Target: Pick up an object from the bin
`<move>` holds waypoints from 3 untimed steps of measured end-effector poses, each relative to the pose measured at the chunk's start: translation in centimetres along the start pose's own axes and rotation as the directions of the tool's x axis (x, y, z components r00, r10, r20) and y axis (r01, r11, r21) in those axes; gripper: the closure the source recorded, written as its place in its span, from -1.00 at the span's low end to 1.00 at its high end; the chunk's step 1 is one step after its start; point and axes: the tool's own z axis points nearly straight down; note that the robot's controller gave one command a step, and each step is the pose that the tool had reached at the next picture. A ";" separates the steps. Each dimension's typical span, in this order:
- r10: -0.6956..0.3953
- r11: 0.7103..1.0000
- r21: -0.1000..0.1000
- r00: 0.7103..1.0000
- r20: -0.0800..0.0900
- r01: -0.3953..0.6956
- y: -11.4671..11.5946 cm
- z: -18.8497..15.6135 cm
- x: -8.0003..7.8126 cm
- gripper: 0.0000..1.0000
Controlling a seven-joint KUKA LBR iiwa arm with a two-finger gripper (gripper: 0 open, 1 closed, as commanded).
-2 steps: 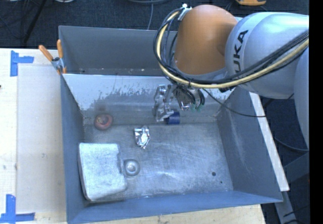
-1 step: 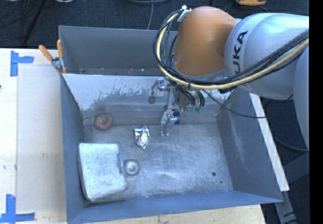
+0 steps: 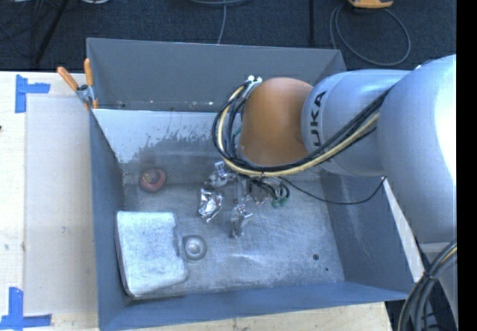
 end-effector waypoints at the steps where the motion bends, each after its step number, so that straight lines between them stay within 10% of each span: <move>1: 0.082 0.997 0.004 0.997 0.000 -0.082 1.3 -0.1 -0.6 -1.00; 2: -0.001 1.000 0.000 1.000 0.006 0.001 0.2 -0.2 0.4 -1.00; 3: 0.162 0.987 0.002 0.987 -0.001 -0.162 1.8 -0.1 -1.9 -1.00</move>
Offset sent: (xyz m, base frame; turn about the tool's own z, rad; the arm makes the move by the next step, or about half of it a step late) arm -0.0012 0.0156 -0.0019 0.0818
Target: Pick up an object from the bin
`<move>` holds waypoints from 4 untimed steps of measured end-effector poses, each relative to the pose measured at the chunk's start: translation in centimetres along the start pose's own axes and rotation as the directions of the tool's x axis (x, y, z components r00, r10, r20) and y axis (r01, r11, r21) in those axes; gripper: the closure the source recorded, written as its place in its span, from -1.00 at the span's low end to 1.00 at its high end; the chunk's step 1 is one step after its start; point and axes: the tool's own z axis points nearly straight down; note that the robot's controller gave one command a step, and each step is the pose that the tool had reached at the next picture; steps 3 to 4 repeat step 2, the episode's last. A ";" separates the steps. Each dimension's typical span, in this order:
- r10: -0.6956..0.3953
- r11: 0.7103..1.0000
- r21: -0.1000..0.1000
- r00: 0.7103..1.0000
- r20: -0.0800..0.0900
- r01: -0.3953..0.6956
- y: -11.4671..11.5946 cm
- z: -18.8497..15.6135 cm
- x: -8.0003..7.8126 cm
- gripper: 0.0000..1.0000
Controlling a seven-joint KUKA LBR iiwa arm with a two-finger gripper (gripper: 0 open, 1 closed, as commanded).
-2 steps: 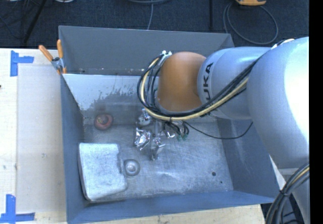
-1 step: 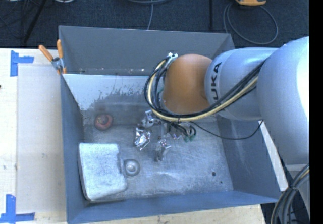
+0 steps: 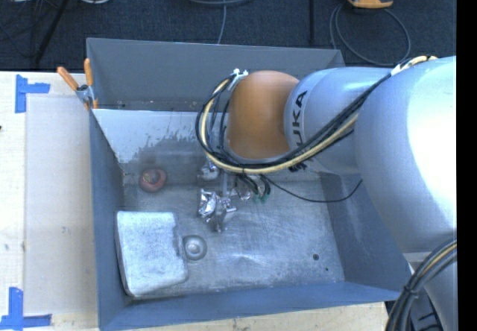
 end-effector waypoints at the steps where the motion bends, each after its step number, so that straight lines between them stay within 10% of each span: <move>1: -0.001 1.000 -0.002 1.000 0.011 0.001 0.1 -0.3 -0.3 1.00; 2: -0.169 0.986 0.000 0.986 0.007 0.169 1.8 -16.1 -1.3 1.00; 4: -0.169 0.986 0.000 0.986 0.007 0.169 1.8 -16.1 -1.3 1.00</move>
Offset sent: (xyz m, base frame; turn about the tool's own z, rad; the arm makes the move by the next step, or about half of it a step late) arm 0.0000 0.0000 0.0000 0.0000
